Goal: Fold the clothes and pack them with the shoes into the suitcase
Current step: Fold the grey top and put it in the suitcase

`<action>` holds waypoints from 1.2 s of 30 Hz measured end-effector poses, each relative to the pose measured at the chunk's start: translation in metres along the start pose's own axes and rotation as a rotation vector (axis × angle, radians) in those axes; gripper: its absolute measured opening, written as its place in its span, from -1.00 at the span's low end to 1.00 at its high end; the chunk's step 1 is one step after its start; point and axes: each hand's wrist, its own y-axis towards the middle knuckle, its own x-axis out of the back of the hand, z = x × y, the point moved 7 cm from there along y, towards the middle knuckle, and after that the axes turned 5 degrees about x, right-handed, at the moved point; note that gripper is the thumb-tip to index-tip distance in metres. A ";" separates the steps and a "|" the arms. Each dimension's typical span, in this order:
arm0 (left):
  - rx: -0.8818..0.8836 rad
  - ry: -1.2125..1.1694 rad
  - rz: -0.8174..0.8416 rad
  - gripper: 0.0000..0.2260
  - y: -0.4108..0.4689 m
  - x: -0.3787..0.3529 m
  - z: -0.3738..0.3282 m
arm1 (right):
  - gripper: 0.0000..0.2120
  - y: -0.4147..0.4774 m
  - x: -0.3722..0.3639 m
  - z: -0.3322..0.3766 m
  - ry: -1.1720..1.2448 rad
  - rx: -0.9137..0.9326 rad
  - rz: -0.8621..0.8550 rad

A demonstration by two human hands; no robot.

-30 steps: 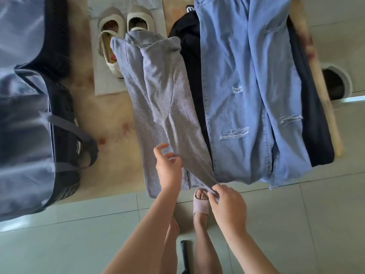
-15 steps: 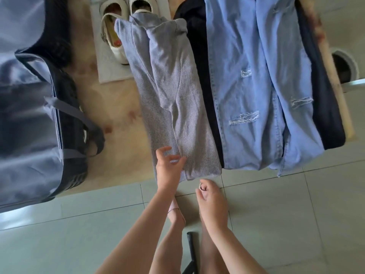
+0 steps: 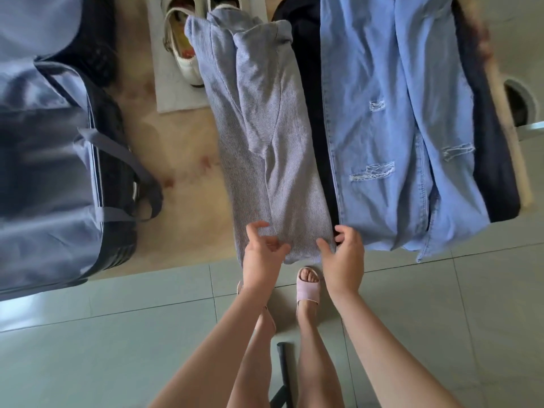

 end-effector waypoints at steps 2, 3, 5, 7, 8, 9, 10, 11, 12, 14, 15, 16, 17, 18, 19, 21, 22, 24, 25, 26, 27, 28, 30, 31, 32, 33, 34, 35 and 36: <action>-0.022 0.067 -0.020 -0.59 -0.007 -0.002 0.001 | -0.78 0.003 0.001 -0.001 -0.007 -0.015 0.014; -0.027 0.082 -0.044 -0.60 -0.009 0.000 0.003 | -0.81 0.002 0.002 0.000 0.000 -0.009 0.020; -0.030 0.070 -0.079 -0.63 -0.012 0.004 0.006 | -0.82 -0.001 0.004 0.000 0.019 0.021 0.027; -0.051 0.034 -0.107 -0.66 -0.017 0.008 0.009 | -0.81 -0.005 0.008 -0.002 0.030 0.025 0.048; -0.069 0.029 -0.124 -0.67 -0.019 0.010 0.009 | -0.80 -0.006 0.008 -0.004 0.040 0.002 0.071; -0.083 0.031 -0.138 -0.69 -0.020 0.011 0.009 | -0.79 -0.008 0.008 -0.005 0.047 -0.030 0.103; -0.090 0.037 -0.146 -0.70 -0.020 0.012 0.009 | -0.79 -0.009 0.007 -0.006 0.048 -0.058 0.132; -0.092 0.045 -0.152 -0.71 -0.019 0.013 0.008 | -0.78 -0.010 0.007 -0.005 0.041 -0.071 0.154; -0.094 0.051 -0.163 -0.72 -0.017 0.015 0.008 | -0.77 -0.010 0.005 -0.004 0.026 -0.072 0.176; -0.096 0.054 -0.185 -0.72 -0.013 0.018 0.007 | -0.78 -0.009 0.002 -0.003 -0.034 -0.055 0.231; -0.094 0.055 -0.197 -0.72 -0.012 0.020 0.006 | -0.78 -0.008 0.001 -0.003 -0.081 -0.041 0.241; -0.096 0.060 -0.215 -0.71 -0.011 0.022 0.005 | -0.77 -0.007 0.002 -0.003 -0.123 -0.020 0.224; -0.101 0.068 -0.242 -0.71 -0.009 0.026 0.003 | -0.77 -0.004 0.005 -0.001 -0.146 0.010 0.188; -0.112 0.075 -0.266 -0.72 -0.007 0.029 0.000 | -0.78 -0.001 0.007 0.002 -0.150 0.043 0.149; -0.128 0.074 -0.286 -0.73 -0.004 0.033 -0.003 | -0.78 0.002 0.009 0.008 -0.148 0.083 0.121; -0.141 0.058 -0.312 -0.75 0.007 0.040 -0.012 | -0.80 0.011 0.009 0.022 -0.146 0.167 0.090; -0.134 0.045 -0.323 -0.75 0.013 0.044 -0.017 | -0.80 0.017 0.008 0.029 -0.132 0.197 0.081; -0.106 0.000 -0.327 -0.75 0.026 0.049 -0.030 | -0.81 0.027 0.006 0.043 -0.092 0.236 0.063; -0.097 -0.020 -0.317 -0.74 0.032 0.049 -0.037 | -0.81 0.032 0.005 0.049 -0.078 0.253 0.056; -0.093 -0.037 -0.304 -0.73 0.037 0.048 -0.044 | -0.81 0.036 0.003 0.056 -0.067 0.279 0.054; -0.093 -0.047 -0.290 -0.72 0.043 0.047 -0.051 | -0.81 0.040 0.000 0.064 -0.057 0.315 0.062; -0.097 -0.055 -0.280 -0.70 0.048 0.046 -0.057 | -0.80 0.044 -0.004 0.073 -0.050 0.349 0.078; -0.097 -0.067 -0.275 -0.67 0.059 0.046 -0.069 | -0.79 0.054 -0.009 0.086 -0.036 0.375 0.101; -0.087 -0.083 -0.276 -0.66 0.065 0.047 -0.075 | -0.79 0.062 -0.011 0.091 -0.024 0.366 0.097; -0.069 -0.111 -0.277 -0.64 0.072 0.048 -0.080 | -0.79 0.071 -0.012 0.096 -0.008 0.354 0.087; -0.046 -0.148 -0.277 -0.62 0.077 0.049 -0.086 | -0.79 0.080 -0.012 0.100 0.013 0.341 0.079; -0.021 -0.178 -0.279 -0.60 0.083 0.051 -0.091 | -0.76 0.090 -0.013 0.105 0.031 0.330 0.075; 0.001 -0.189 -0.279 -0.57 0.089 0.053 -0.096 | -0.73 0.101 -0.014 0.109 0.040 0.321 0.071; 0.016 -0.188 -0.268 -0.54 0.095 0.053 -0.102 | -0.69 0.113 -0.015 0.114 0.039 0.306 0.070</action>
